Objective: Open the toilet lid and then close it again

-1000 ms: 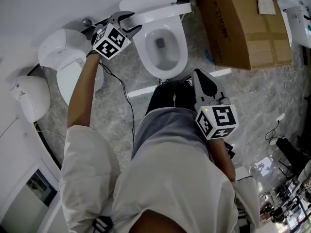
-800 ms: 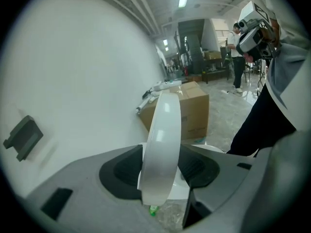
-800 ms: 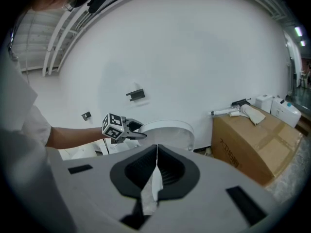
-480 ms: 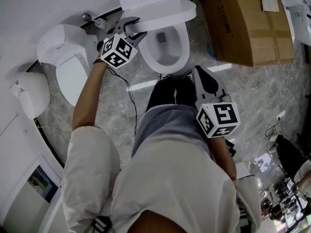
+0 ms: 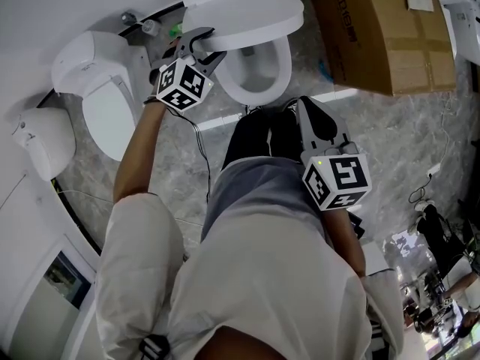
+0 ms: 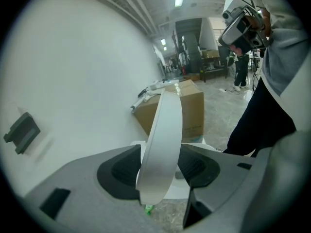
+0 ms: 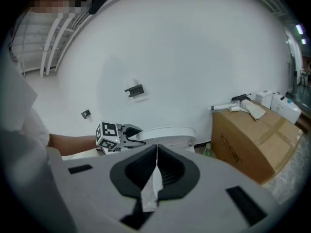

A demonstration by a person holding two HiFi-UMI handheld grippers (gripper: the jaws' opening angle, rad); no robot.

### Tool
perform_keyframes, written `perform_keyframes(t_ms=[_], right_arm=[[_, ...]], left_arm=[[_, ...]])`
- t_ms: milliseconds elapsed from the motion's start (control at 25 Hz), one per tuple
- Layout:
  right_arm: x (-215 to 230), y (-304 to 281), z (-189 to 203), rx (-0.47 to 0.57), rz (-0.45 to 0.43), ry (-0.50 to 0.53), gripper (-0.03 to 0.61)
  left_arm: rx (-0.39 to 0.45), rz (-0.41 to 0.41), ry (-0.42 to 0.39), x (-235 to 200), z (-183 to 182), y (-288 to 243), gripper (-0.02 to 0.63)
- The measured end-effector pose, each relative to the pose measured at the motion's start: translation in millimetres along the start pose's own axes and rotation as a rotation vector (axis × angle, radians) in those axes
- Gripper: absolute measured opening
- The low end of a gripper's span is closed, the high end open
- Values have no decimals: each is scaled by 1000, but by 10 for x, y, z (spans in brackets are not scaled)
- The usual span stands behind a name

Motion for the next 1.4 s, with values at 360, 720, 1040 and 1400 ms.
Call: perform_keyframes(t_ms=[360, 720, 1040, 1400], right_arm=[[64, 49, 98, -20, 2, -11, 11], [186, 49, 194, -43, 8, -27, 11], [283, -7, 250, -63, 21, -27, 11], [438, -102, 321, -104, 29, -21, 11]], left_arm=[[-27, -10, -13, 216, 36, -43, 212], [-47, -4, -24, 425, 83, -124, 216], [-81, -12, -48, 647, 157, -199, 218], [-127, -21, -121, 895, 241, -315, 218]])
Point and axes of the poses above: the fingertips, and each gripper's own axes: y backward along the fingers, x to its right, z out of its underside, the point moved 4 cm from there along y, backward along the fingers, and after that the axes turned 8 degrees about z, right-handed, at the moved point
